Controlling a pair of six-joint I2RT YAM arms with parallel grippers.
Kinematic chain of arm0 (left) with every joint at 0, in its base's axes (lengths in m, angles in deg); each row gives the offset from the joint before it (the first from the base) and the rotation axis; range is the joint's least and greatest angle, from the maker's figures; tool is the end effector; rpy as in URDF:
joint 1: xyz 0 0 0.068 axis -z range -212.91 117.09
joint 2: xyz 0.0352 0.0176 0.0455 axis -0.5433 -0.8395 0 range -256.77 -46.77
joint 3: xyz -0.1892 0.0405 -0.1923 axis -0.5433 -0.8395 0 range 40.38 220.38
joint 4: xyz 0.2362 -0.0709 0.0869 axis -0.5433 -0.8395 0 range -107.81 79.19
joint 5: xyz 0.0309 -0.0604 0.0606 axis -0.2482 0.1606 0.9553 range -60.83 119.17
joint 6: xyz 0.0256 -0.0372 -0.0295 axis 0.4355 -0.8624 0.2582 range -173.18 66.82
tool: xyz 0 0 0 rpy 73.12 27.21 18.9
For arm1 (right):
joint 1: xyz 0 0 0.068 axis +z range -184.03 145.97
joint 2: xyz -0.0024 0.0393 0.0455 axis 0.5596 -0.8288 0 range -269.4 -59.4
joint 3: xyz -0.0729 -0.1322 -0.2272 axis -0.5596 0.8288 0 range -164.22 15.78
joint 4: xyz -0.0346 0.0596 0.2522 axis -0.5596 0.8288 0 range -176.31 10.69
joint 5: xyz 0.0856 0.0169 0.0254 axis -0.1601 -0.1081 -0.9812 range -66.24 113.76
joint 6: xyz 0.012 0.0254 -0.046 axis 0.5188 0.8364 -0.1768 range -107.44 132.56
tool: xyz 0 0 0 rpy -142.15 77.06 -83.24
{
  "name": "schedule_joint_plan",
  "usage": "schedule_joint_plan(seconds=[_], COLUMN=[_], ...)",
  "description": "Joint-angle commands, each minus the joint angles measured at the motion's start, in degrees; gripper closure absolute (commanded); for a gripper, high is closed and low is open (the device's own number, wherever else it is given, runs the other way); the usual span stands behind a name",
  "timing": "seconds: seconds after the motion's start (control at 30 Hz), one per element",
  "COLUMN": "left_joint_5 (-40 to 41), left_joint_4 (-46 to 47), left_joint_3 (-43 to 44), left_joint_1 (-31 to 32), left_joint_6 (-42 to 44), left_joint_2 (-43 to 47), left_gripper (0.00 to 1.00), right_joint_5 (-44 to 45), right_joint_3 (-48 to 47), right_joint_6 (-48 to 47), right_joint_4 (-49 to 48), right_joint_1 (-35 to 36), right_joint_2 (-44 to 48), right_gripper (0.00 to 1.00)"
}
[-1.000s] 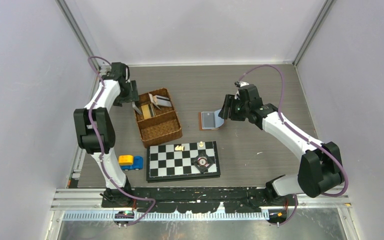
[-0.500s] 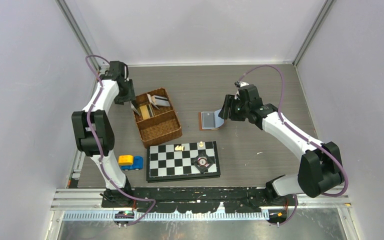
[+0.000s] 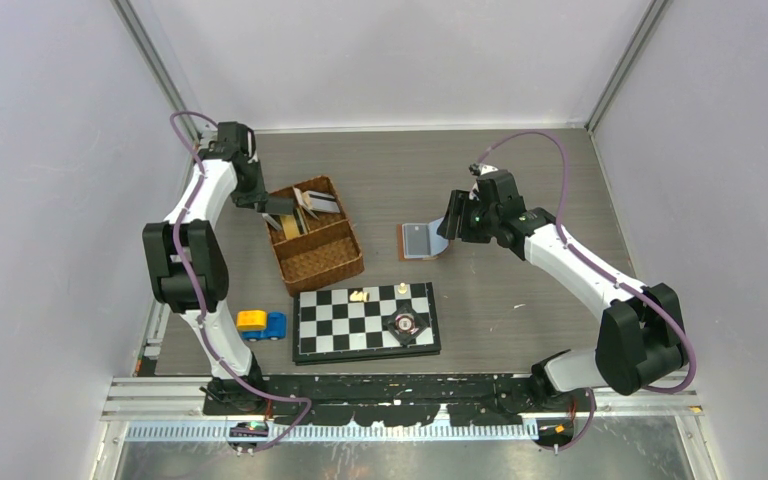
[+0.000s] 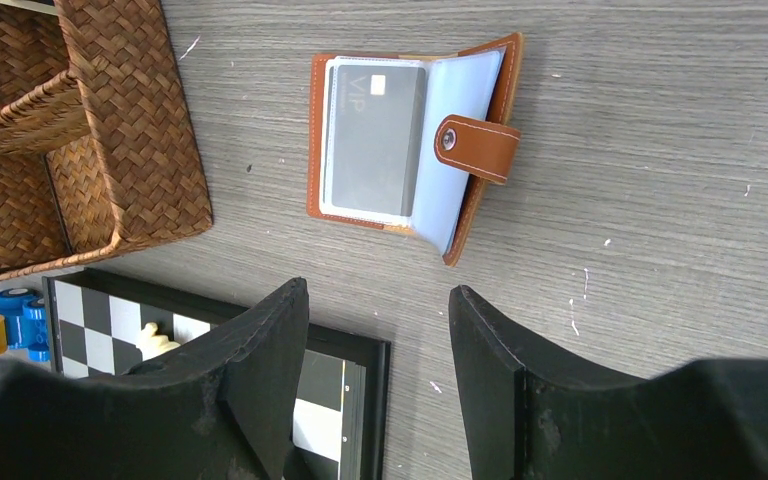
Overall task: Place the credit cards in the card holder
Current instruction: Pick up the credit card from the storage box.
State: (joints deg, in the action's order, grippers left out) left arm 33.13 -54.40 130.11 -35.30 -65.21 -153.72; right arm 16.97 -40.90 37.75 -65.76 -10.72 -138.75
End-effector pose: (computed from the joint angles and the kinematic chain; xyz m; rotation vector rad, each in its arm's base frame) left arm 0.4018 0.0193 0.2551 -0.3535 2.6045 0.0332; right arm 0.2739 0.1226 0.2590 -0.0220 2.3867 0.5529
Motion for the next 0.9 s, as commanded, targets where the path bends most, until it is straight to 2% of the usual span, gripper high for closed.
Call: schedule_joint_plan(seconds=[0.0,0.23,0.47,0.73,0.87], left_joint_5=[-1.08,-1.68,-2.99,-3.7,-3.7], left_joint_4=[-1.13,-2.2,-2.87,-3.6,-3.69], left_joint_3=[0.74,0.33,0.44,0.41,0.43], left_joint_1=[-0.42,-0.47,-0.42,-0.51,-0.59], left_joint_6=[-0.67,-1.1,-2.0,-2.97,-3.05], left_joint_2=[0.94,0.3,-0.9,-2.24,-2.47], left_gripper=[0.72,0.71,0.75,0.72,0.77], right_joint_5=[-0.18,0.01,0.2,0.34,0.41], right_joint_3=[-0.18,-0.1,0.0,0.0,0.04], right_joint_6=[-0.37,-0.33,-0.49,-0.48,-0.49], right_joint_4=[-2.35,-2.35,-2.36,-2.36,-2.36], right_joint_1=[0.24,0.23,0.24,0.24,0.23], right_joint_2=[0.95,0.87,1.02,1.06,1.13], right_gripper=[0.41,0.41,0.41,0.41,0.41])
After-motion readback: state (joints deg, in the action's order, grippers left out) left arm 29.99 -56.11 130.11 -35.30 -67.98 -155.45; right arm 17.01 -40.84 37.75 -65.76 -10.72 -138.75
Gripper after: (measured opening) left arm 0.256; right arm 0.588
